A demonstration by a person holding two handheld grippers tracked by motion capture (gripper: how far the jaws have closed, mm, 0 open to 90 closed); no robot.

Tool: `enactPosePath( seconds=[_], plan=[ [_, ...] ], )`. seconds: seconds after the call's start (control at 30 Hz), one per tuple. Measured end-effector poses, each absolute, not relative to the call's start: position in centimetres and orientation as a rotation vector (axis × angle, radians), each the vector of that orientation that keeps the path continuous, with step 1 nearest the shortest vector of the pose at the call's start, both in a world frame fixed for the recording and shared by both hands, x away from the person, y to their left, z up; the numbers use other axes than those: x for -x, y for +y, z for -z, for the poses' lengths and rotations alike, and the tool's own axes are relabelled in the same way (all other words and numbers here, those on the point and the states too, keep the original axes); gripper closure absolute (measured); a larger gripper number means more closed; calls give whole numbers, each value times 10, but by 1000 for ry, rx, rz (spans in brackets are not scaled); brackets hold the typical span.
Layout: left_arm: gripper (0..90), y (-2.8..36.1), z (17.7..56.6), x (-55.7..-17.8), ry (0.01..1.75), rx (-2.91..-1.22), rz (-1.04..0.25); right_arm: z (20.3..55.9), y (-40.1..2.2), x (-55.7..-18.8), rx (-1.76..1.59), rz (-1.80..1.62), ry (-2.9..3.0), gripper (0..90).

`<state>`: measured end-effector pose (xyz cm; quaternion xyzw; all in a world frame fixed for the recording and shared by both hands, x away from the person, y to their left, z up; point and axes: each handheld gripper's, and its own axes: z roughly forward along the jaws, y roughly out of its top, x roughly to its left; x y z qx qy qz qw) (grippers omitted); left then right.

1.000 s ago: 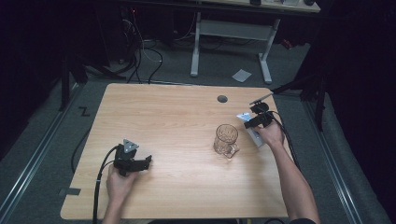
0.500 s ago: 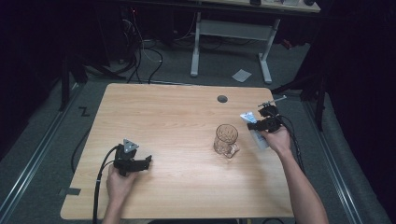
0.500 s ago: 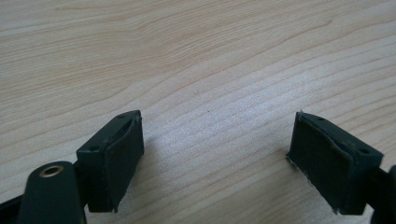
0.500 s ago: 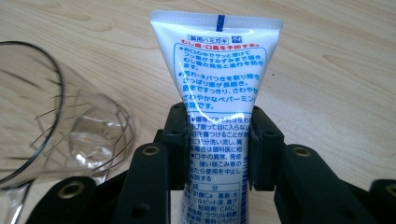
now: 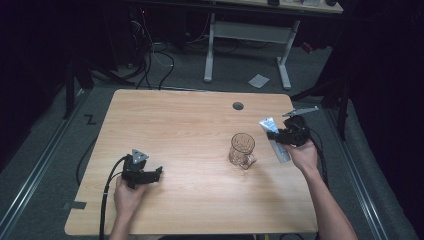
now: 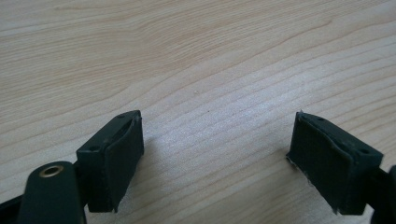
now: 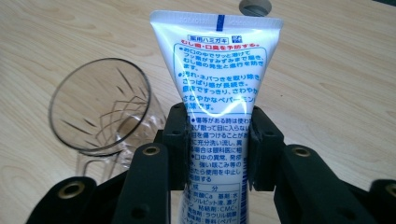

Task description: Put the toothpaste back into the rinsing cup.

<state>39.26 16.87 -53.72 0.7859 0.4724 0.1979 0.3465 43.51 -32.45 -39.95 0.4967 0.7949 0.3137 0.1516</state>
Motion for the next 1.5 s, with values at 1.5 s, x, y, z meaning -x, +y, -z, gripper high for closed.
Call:
enactPosePath(
  seconds=[1.5],
  plan=[
    [180,169,537,-393,1225,-2039,-514,380,-270,-400,-1159,-1261,2189,655]
  ],
)
